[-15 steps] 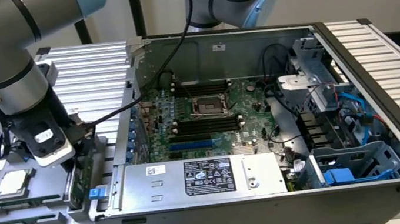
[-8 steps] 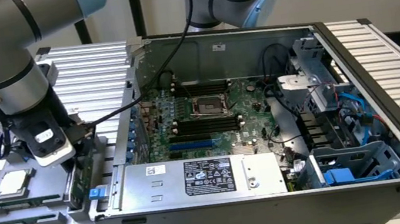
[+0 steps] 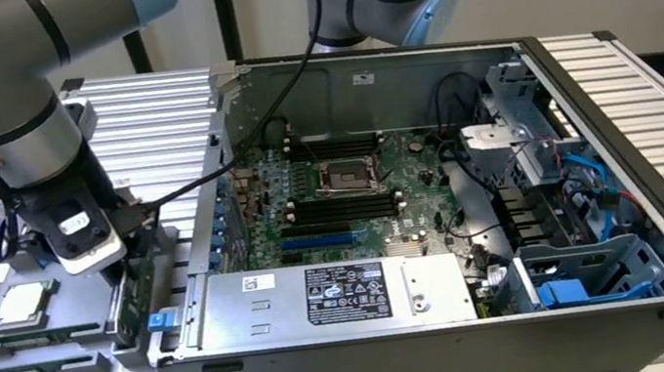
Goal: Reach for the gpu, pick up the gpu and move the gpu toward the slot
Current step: 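Pick up the gpu and move the gpu toward the slot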
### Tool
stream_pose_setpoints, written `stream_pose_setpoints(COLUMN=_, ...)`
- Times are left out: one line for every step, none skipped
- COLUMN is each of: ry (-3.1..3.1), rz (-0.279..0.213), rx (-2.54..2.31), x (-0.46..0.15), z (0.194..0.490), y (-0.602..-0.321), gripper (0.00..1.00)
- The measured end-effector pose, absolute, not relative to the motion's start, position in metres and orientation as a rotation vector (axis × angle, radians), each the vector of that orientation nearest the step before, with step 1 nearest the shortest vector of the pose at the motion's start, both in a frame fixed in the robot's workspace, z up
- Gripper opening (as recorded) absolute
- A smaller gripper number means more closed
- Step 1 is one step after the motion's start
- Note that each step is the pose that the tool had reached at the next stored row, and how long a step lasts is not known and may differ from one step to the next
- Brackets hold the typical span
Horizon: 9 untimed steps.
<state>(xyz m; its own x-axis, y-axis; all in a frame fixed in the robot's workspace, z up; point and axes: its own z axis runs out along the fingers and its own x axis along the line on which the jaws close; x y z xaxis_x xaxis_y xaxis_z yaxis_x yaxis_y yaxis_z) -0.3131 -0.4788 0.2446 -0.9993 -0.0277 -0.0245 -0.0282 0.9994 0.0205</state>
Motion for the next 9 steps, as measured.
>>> stream_pose_setpoints(ry=3.118, rz=0.034, rx=-0.044, x=-0.3127, z=0.2455, y=-0.4788, gripper=0.26)
stream_pose_setpoints(ry=3.119, rz=0.035, rx=-0.043, x=-0.3124, z=0.2463, y=-0.4788, gripper=0.26)
stream_pose_setpoints(ry=3.12, rz=0.036, rx=-0.044, x=-0.3121, z=0.247, y=-0.4788, gripper=0.26)
stream_pose_setpoints(ry=3.121, rz=0.037, rx=-0.043, x=-0.3118, z=0.2478, y=-0.4788, gripper=0.26)
stream_pose_setpoints(ry=3.122, rz=0.038, rx=-0.044, x=-0.3115, z=0.2484, y=-0.4788, gripper=0.26)
stream_pose_setpoints(ry=3.124, rz=0.04, rx=-0.043, x=-0.3113, z=0.2493, y=-0.4789, gripper=0.26)
stream_pose_setpoints(ry=3.125, rz=0.043, rx=-0.043, x=-0.3111, z=0.2502, y=-0.4789, gripper=0.26)
stream_pose_setpoints(ry=3.125, rz=0.047, rx=-0.043, x=-0.311, z=0.2513, y=-0.4788, gripper=0.26)
stream_pose_setpoints(ry=3.126, rz=0.052, rx=-0.043, x=-0.3109, z=0.2527, y=-0.4788, gripper=0.26)
